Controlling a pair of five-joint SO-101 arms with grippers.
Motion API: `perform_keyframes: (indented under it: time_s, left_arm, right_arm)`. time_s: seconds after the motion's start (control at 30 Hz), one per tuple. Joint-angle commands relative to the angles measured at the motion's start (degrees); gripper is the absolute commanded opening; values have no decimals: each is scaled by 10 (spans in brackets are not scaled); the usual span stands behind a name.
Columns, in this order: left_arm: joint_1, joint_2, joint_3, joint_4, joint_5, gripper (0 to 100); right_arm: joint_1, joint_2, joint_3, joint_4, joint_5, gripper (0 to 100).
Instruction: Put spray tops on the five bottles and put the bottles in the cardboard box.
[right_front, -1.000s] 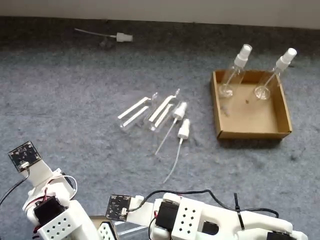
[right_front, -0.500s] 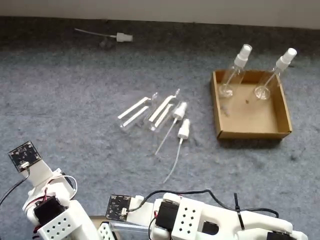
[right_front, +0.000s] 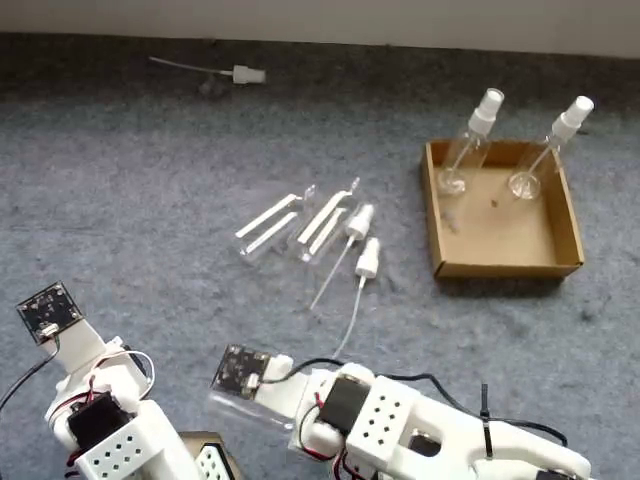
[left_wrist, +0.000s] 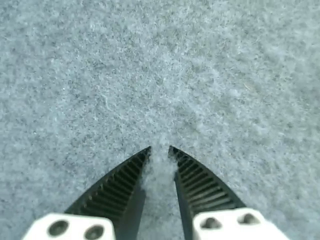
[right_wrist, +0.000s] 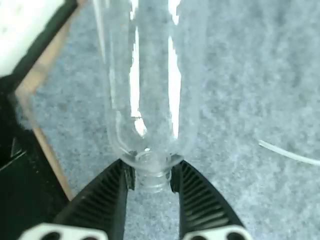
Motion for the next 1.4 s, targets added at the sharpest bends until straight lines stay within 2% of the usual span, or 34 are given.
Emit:
perform_keyframes:
  time_s: [0.0, 0.1, 0.4, 0.6, 0.73, 0.97, 1.2, 1.37]
  left_arm:
    - [-7, 2, 12, 4, 6, 7]
    - [-7, 2, 12, 4, 6, 7]
    - [-7, 2, 12, 4, 6, 7]
    - [-7, 2, 12, 4, 6, 7]
    - [-7, 2, 12, 4, 6, 7]
    - [-7, 2, 12, 4, 6, 7]
    - [-7, 2, 12, 4, 6, 7]
    - [-7, 2, 12, 4, 6, 7]
  right_arm:
    - [114, -11, -6, -15, 23, 5]
    - [178, -7, -27, -16, 55, 5]
    - [371, -11, -118, -16, 57, 5]
    - [446, -11, -139, -15, 49, 5]
    - [501, -11, -138, -15, -10, 5]
    - [589, -11, -134, -16, -16, 5]
    - [612, -11, -90, -17, -12, 5]
    - [612, -6, -45, -87, -12, 5]
